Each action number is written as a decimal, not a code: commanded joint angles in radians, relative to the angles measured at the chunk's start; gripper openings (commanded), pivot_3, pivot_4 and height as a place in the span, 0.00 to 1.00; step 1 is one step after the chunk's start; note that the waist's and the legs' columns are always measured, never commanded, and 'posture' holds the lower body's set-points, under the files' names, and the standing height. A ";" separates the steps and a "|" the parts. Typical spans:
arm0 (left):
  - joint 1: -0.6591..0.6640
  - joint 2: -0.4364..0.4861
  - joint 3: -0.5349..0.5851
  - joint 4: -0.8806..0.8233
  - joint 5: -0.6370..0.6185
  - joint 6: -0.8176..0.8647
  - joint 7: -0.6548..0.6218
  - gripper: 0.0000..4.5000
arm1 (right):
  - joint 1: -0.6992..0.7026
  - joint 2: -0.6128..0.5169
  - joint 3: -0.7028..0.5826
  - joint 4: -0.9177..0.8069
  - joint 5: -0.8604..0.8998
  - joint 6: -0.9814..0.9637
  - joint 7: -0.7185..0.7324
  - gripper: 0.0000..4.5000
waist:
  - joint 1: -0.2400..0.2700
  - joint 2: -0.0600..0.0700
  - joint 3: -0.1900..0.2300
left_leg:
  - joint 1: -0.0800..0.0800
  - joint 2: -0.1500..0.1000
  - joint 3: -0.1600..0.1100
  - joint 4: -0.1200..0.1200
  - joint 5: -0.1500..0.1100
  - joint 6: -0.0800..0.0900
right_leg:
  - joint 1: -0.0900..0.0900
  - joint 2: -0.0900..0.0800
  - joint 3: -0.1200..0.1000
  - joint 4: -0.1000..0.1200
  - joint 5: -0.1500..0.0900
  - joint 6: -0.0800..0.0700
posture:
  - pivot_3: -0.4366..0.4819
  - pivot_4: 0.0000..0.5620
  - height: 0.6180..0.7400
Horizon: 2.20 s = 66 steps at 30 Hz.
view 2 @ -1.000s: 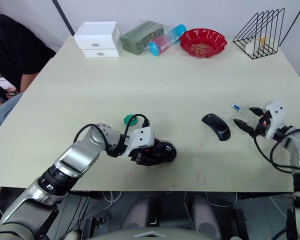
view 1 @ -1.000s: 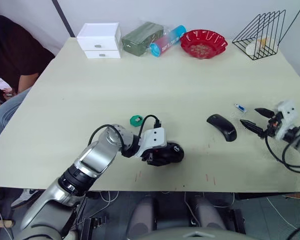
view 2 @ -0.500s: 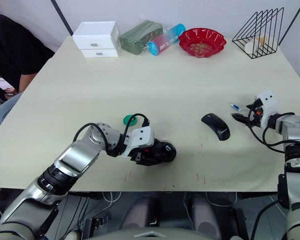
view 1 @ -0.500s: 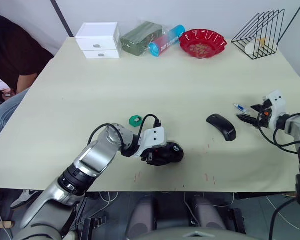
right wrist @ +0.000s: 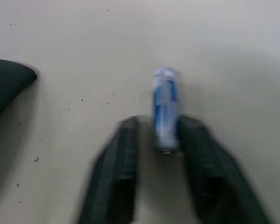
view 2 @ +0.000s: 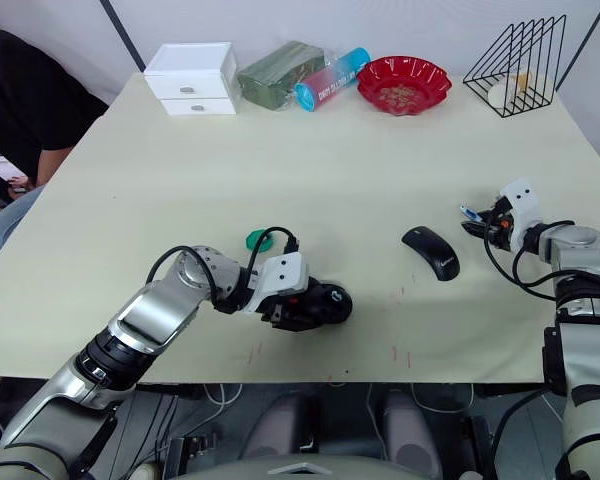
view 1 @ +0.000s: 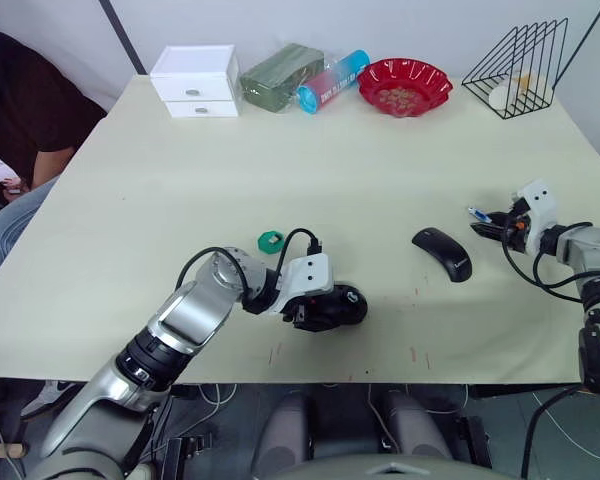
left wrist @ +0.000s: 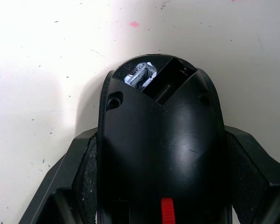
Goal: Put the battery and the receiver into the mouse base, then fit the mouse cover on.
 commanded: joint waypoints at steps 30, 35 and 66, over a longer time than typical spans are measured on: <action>-0.020 -0.011 -0.034 0.049 0.041 0.021 0.004 0.66 | 0.528 -0.216 -0.085 -1.507 0.371 0.925 -0.109 0.01 | 0.005 0.001 0.000 | -0.002 0.000 -0.009 0.000 0.000 0.000 | 0.000 0.000 -0.002 -0.001 0.000 0.000 | 0.48 0.27 1.00; -0.016 -0.011 -0.038 0.028 0.039 0.056 0.010 0.66 | 0.533 -0.210 -0.056 -1.725 0.497 1.171 -0.178 0.01 | 0.003 0.001 0.000 | -0.001 0.000 -0.009 0.000 0.000 0.000 | 0.000 0.000 -0.002 0.000 0.000 0.000 | 0.48 0.27 1.00; -0.029 -0.022 -0.052 0.030 0.036 0.097 0.019 0.66 | 0.298 0.129 0.203 -1.765 0.921 1.618 -0.848 0.01 | 0.000 0.000 0.000 | -0.003 -0.001 -0.014 0.000 0.000 0.000 | 0.000 0.000 -0.006 -0.001 0.000 0.000 | 0.48 0.27 1.00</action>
